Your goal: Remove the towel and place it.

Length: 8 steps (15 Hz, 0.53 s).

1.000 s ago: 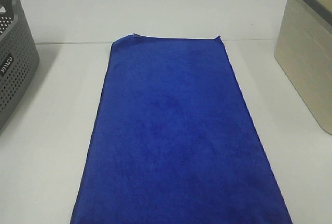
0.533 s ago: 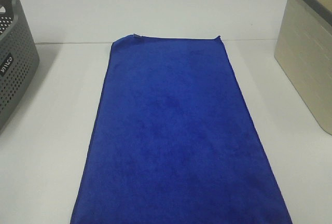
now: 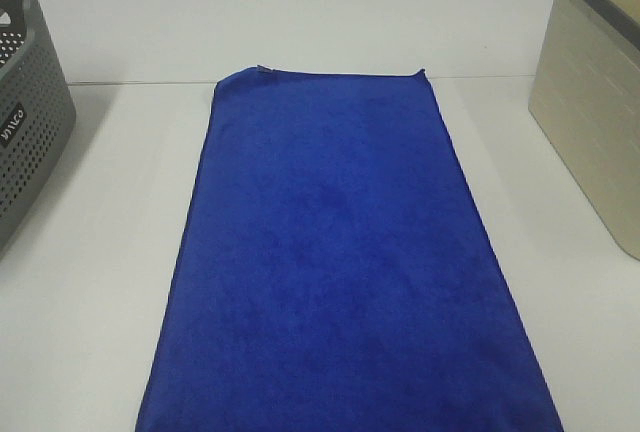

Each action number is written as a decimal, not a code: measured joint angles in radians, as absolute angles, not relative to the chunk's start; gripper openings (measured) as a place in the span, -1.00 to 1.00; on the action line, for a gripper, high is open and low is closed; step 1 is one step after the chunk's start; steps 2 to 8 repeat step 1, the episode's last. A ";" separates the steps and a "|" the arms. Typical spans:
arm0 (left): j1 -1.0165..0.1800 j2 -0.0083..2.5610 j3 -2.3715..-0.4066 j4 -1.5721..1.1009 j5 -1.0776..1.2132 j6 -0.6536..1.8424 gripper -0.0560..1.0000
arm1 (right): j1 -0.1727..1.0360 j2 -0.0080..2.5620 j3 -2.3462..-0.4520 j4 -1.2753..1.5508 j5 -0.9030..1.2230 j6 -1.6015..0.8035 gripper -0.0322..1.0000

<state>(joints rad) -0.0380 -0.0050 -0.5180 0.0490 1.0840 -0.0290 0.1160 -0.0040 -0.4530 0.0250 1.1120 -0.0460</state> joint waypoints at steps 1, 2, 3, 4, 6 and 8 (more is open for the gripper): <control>-0.038 -0.005 -0.518 0.049 1.084 -0.029 0.48 | 0.116 -0.004 -0.453 0.025 1.112 -0.046 0.39; -0.038 -0.005 -0.518 0.049 1.084 -0.029 0.48 | 0.116 -0.004 -0.453 0.025 1.112 -0.046 0.39; -0.038 -0.005 -0.518 0.049 1.084 -0.029 0.48 | 0.116 -0.004 -0.453 0.025 1.112 -0.046 0.39; -0.038 -0.005 -0.518 0.049 1.084 -0.029 0.48 | 0.116 -0.004 -0.453 0.025 1.112 -0.046 0.39; -0.038 -0.005 -0.518 0.049 1.084 -0.029 0.48 | 0.116 -0.004 -0.453 0.025 1.112 -0.046 0.39; -0.038 -0.005 -0.518 0.049 1.084 -0.029 0.48 | 0.116 -0.004 -0.453 0.025 1.112 -0.046 0.39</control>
